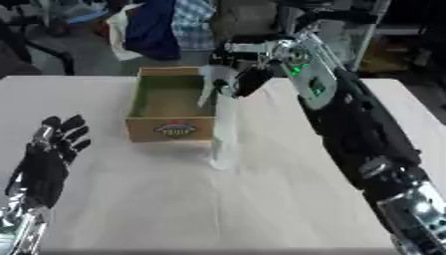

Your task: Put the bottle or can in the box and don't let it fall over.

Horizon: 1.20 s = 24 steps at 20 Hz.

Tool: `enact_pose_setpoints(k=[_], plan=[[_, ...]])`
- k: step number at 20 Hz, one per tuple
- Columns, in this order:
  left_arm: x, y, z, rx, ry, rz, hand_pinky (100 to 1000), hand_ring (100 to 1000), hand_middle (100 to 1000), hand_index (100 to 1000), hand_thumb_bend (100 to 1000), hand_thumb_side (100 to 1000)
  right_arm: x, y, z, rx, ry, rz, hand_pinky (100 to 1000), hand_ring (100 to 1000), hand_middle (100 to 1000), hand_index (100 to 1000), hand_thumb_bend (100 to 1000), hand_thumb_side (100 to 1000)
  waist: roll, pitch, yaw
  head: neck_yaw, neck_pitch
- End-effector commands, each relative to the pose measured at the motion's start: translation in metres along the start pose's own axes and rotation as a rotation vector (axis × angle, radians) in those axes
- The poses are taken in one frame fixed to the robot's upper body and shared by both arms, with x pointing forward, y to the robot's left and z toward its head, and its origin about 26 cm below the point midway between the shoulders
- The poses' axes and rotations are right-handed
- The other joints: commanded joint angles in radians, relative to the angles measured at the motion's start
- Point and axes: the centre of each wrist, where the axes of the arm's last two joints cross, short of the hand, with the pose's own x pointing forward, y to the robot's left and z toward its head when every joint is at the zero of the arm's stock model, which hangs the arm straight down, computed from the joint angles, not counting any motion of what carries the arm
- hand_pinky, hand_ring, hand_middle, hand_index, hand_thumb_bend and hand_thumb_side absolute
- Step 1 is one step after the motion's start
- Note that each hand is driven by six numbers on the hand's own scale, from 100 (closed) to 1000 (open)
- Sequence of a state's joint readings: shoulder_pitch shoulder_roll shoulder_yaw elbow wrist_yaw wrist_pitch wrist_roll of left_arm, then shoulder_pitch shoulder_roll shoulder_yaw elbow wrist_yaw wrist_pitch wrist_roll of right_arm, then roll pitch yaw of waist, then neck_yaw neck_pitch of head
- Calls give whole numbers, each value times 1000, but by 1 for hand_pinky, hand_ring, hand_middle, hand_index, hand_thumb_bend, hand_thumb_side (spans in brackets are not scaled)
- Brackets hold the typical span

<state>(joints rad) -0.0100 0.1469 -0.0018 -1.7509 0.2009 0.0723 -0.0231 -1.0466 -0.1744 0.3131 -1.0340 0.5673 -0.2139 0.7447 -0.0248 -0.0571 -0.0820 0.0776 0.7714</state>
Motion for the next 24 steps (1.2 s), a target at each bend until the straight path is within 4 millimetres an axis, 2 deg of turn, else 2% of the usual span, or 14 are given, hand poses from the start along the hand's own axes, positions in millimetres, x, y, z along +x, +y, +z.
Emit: enact_pose_setpoints(k=[1, 3, 8, 9, 10, 15, 18, 21, 24], plan=[[8, 4, -2, -1, -27, -17, 932, 937, 945, 767, 100, 896, 0, -14, 8, -41, 1, 30, 636, 608, 553, 614, 100, 141, 3, -14, -1, -3, -1], [8, 3, -2, -1, -27, -16, 931, 937, 945, 767, 100, 896, 2, -16, 8, -58, -9, 35, 593, 562, 507, 565, 100, 144, 3, -14, 0, -4, -1], [8, 3, -2, -1, -26, -16, 931, 936, 944, 766, 100, 897, 7, -31, 13, -112, -26, 60, 570, 543, 491, 546, 100, 135, 3, -14, 3, -8, -1], [8, 3, -2, -2, -27, -15, 931, 936, 944, 766, 100, 897, 9, -37, 15, -124, -29, 70, 569, 541, 490, 544, 100, 197, 3, -14, 4, -10, -1], [8, 3, -2, -2, -27, -15, 930, 936, 944, 766, 100, 896, 12, -44, 18, -137, -31, 82, 568, 540, 488, 543, 100, 130, 2, -14, 5, -10, -1], [9, 1, -4, -14, -31, -14, 930, 935, 943, 766, 100, 893, 23, -77, 29, -219, -37, 119, 563, 536, 485, 538, 100, 117, 2, -13, 21, -24, -1], [11, -2, -6, -28, -39, -9, 930, 934, 943, 766, 100, 890, 26, -89, 31, -320, -33, 122, 571, 541, 491, 543, 100, 100, 7, -11, 41, -37, -1], [13, -6, -9, -47, -50, -3, 929, 934, 943, 766, 100, 886, 23, -90, 26, -476, -11, 121, 574, 542, 491, 544, 100, 100, 14, -8, 67, -51, -1], [16, -10, -13, -71, -63, 5, 929, 933, 942, 766, 100, 880, 16, -78, 14, -597, 36, 117, 600, 559, 506, 564, 100, 100, 22, -3, 100, -74, -1]])
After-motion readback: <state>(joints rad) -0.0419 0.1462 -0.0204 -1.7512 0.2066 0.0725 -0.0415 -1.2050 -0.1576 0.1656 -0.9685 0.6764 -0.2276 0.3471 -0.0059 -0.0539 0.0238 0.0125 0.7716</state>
